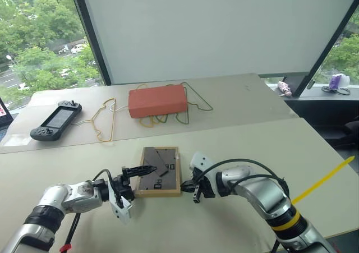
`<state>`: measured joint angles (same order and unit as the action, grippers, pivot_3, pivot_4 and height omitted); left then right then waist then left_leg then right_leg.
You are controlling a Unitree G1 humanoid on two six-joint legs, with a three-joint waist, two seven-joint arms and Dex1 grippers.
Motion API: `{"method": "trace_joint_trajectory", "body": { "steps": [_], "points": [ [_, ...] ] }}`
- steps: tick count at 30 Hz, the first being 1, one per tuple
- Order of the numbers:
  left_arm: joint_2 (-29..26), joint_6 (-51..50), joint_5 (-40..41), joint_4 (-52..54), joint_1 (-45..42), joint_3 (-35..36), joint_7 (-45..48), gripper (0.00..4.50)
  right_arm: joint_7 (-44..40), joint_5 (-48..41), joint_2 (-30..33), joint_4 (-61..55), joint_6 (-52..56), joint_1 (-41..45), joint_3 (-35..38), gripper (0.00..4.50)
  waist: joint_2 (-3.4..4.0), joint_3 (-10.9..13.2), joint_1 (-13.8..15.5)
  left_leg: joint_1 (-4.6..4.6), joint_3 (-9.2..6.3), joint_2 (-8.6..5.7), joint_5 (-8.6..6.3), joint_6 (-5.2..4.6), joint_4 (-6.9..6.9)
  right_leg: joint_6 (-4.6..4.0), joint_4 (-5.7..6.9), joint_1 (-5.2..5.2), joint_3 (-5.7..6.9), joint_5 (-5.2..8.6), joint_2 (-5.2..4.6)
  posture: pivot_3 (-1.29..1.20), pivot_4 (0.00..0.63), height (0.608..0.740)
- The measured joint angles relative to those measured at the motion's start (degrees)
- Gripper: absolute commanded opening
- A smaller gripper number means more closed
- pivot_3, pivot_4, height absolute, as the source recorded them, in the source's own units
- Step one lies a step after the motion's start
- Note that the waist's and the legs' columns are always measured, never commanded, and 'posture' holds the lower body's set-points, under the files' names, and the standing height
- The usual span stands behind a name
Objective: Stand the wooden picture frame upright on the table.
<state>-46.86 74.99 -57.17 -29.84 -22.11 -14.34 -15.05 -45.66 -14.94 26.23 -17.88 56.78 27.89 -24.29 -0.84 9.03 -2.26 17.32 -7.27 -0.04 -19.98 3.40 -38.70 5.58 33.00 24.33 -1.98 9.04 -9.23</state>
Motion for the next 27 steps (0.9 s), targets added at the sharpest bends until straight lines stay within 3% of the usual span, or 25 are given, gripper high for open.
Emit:
{"method": "trace_joint_trajectory", "body": {
  "steps": [4,5,8,14,17,19,27],
  "points": [
    [-1.63,1.40,0.19,-0.55,0.98,-1.92,0.11,2.59,-0.13,-0.29,0.64,0.02,-0.18,-0.01,0.21,0.00,0.01,0.01,-0.15,0.02,0.02,0.00,0.00,0.01,0.02,0.01,-0.01,0.05,0.01,0.01,0.00,0.00,0.150,0.740],
    [-1.74,1.53,0.22,-0.52,1.18,-2.18,0.03,2.08,-0.16,-0.35,0.79,0.04,-0.25,-0.01,0.26,0.00,0.01,0.01,-0.10,0.03,0.02,0.00,0.00,0.01,0.02,0.01,-0.02,0.05,0.01,0.01,-0.01,0.00,0.150,0.740],
    [-1.95,1.49,1.49,0.16,1.08,-1.71,-1.22,1.19,-0.51,-0.68,2.03,0.68,-0.90,0.27,0.65,0.00,0.00,0.01,0.11,0.03,0.03,-0.01,-0.01,-0.01,0.01,0.01,0.00,0.02,0.01,0.01,-0.05,0.00,0.150,0.740],
    [-2.42,0.55,1.24,0.82,1.67,-1.74,-2.30,1.14,0.11,-0.62,4.50,7.44,-3.09,3.72,4.75,0.00,0.01,0.01,0.16,0.02,0.03,-0.03,-0.02,-0.02,0.00,0.01,0.03,0.02,0.03,0.01,-0.09,0.00,0.150,0.740],
    [-2.48,-0.07,1.10,1.50,2.22,-1.83,-2.78,1.14,1.16,-0.27,4.38,12.27,-3.92,8.05,9.35,0.71,0.02,0.02,0.15,0.01,0.01,-0.02,-0.01,-0.01,0.03,0.01,0.05,0.05,0.04,0.01,-0.06,0.00,0.150,0.740],
    [-2.51,-0.34,1.10,1.60,2.24,-1.99,-2.96,1.14,1.02,-2.47,1.22,15.78,-3.29,13.06,12.74,1.48,0.04,0.03,-0.07,0.02,0.01,-0.02,0.00,0.00,0.03,0.00,0.07,0.07,0.04,0.00,-0.06,0.00,0.150,0.740],
    [-2.37,-1.21,1.08,2.25,1.97,-2.95,-3.47,1.14,-3.82,-12.98,-10.23,23.79,7.77,22.56,13.85,4.13,0.08,0.05,-0.04,0.07,-0.02,-0.04,0.00,0.01,0.04,0.00,0.02,0.10,0.07,0.00,-0.08,0.00,0.150,0.740]
  ]
}}
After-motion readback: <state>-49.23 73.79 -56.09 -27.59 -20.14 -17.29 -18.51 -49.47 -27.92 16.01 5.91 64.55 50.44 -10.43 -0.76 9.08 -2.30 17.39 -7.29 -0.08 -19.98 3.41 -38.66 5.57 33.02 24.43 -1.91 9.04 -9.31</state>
